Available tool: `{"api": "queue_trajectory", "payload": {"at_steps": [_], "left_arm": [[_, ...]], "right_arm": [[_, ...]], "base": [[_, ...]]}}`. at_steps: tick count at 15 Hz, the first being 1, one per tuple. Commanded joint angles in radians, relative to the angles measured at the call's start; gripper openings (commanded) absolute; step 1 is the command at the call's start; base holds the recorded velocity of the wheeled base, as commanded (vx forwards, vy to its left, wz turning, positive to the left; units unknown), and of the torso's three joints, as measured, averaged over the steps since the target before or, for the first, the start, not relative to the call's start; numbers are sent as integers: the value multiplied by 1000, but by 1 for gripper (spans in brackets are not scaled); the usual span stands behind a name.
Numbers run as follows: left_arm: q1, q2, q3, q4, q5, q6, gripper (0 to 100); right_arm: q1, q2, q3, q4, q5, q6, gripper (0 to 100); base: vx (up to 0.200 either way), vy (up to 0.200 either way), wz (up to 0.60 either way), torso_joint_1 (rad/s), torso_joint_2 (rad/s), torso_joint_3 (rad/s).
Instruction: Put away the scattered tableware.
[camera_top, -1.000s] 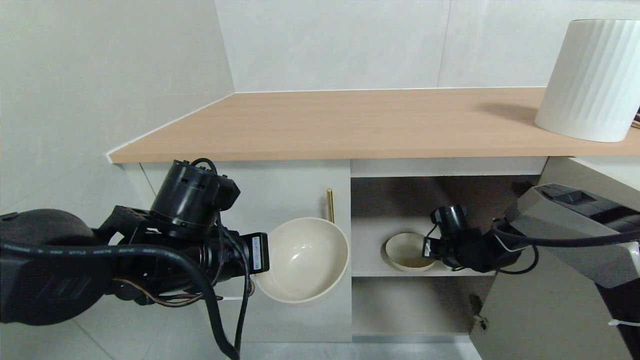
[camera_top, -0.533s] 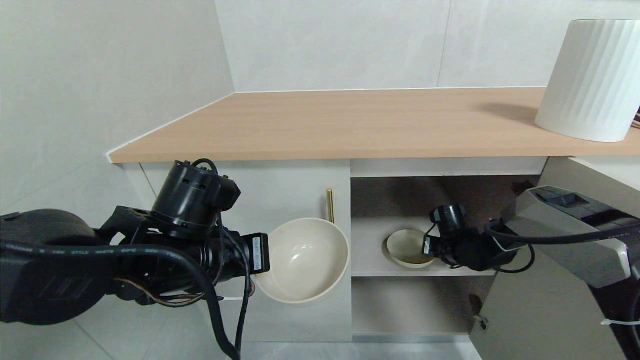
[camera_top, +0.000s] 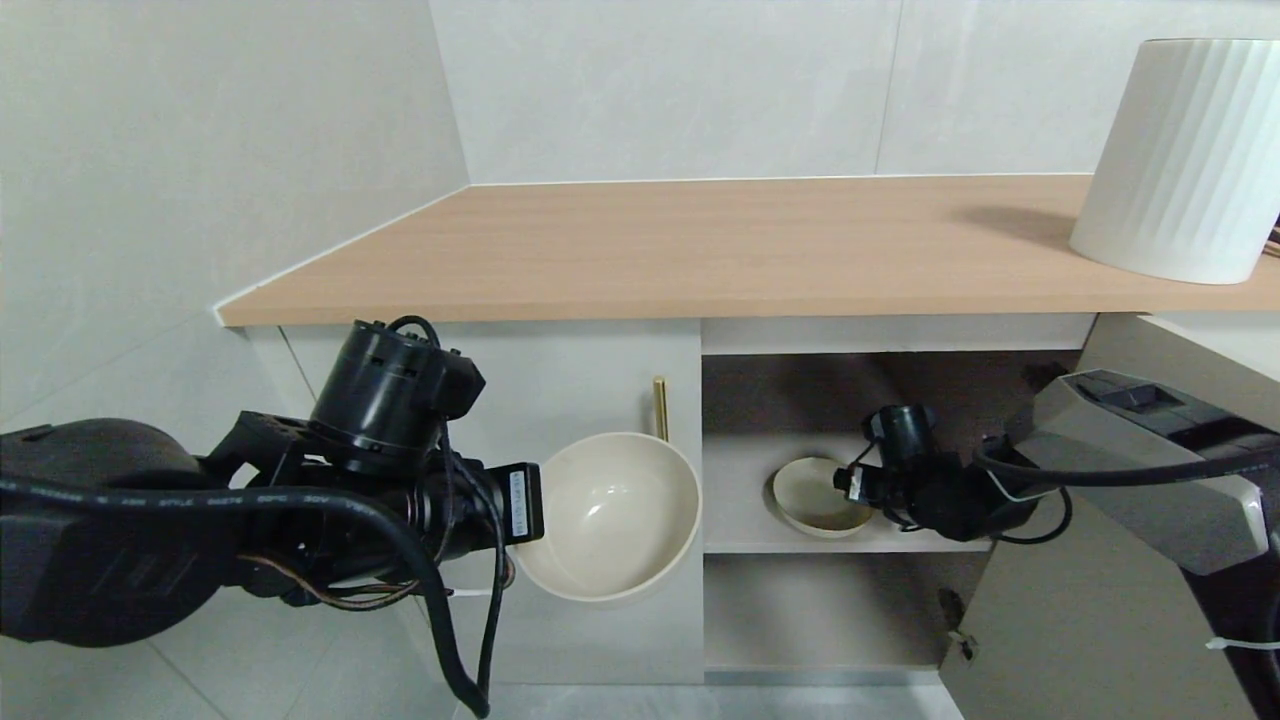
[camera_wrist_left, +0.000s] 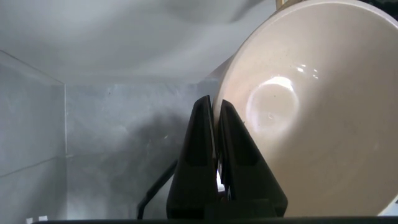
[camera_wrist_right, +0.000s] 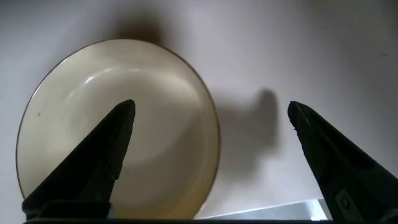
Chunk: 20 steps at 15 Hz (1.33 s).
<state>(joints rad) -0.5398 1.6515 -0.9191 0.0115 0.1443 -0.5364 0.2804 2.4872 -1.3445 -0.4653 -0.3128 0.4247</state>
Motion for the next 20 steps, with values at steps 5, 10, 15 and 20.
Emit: {"api": "queue_trajectory", "payload": {"at_steps": [5, 10, 15, 20], "left_arm": [[-32, 148, -4, -99, 29, 46, 0], [-127, 278, -30, -128, 103, 55, 0], [-187, 291, -27, -127, 146, 67, 0], [-221, 232, -18, -120, 187, 67, 0]], "right_arm": [[115, -456, 327, 10, 155, -24, 100], [290, -735, 393, 238, 207, -69, 100], [421, -789, 409, 379, 288, -83, 100], [445, -662, 407, 370, 276, -80, 100]], "base": [[0, 0, 0, 0, 0, 0], [0, 0, 0, 0, 0, 0], [0, 0, 0, 0, 0, 0], [0, 0, 0, 0, 0, 0]]}}
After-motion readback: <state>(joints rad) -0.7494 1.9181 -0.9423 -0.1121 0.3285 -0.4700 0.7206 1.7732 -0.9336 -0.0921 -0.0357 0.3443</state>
